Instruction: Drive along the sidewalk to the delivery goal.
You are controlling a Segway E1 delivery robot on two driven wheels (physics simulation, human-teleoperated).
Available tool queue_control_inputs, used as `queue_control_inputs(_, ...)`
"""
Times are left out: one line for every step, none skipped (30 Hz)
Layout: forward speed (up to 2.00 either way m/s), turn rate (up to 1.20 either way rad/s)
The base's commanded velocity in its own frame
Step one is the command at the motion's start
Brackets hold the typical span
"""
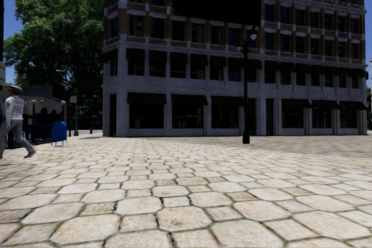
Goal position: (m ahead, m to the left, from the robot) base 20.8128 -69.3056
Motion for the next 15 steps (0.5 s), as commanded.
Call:
queue_control_inputs(2.00,-0.32)
queue_control_inputs(2.00,-0.32)
queue_control_inputs(2.00,-0.33)
queue_control_inputs(2.00,-0.35)
queue_control_inputs(2.00,-0.39)
queue_control_inputs(2.00,-0.39)
queue_control_inputs(2.00,-0.42)
queue_control_inputs(2.00,-0.46)
queue_control_inputs(2.00,-0.50)
queue_control_inputs(2.00,-0.50)
queue_control_inputs(2.00,-0.52)
queue_control_inputs(2.00,-0.54)
queue_control_inputs(2.00,-0.55)
queue_control_inputs(2.00,-0.55)
queue_control_inputs(2.00,-0.56)
